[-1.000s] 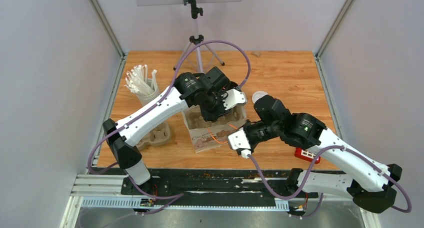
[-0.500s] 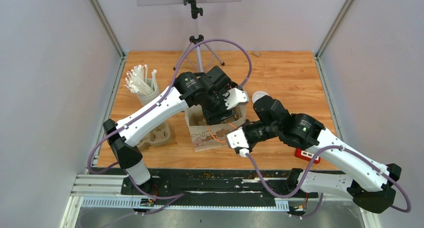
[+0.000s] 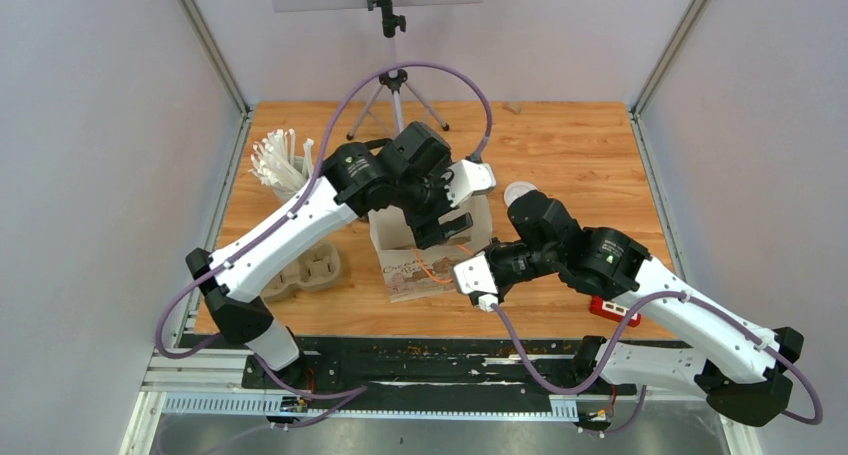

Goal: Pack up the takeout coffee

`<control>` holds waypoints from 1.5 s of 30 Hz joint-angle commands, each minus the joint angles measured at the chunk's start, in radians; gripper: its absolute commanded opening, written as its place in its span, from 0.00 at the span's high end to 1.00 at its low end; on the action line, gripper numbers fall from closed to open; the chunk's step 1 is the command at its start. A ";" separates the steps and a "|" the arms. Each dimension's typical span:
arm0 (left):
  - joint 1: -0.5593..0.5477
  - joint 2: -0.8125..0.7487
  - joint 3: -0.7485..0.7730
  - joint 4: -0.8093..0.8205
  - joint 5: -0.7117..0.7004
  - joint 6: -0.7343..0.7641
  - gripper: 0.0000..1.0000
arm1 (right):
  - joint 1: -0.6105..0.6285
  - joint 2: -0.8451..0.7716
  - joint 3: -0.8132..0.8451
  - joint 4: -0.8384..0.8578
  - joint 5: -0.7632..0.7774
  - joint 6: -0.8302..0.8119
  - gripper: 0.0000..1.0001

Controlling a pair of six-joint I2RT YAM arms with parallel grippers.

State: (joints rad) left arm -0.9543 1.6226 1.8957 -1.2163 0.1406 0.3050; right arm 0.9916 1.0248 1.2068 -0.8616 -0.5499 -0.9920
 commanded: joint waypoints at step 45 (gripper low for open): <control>0.013 -0.717 -0.390 0.078 -0.752 -0.737 0.15 | -0.006 0.290 0.467 -0.035 0.899 1.299 0.13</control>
State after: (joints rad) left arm -0.9463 0.9493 1.5311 -1.1351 -0.6575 -0.3878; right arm 0.9913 1.2961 1.6062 -0.7925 0.1509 0.1543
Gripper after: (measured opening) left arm 0.858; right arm 0.927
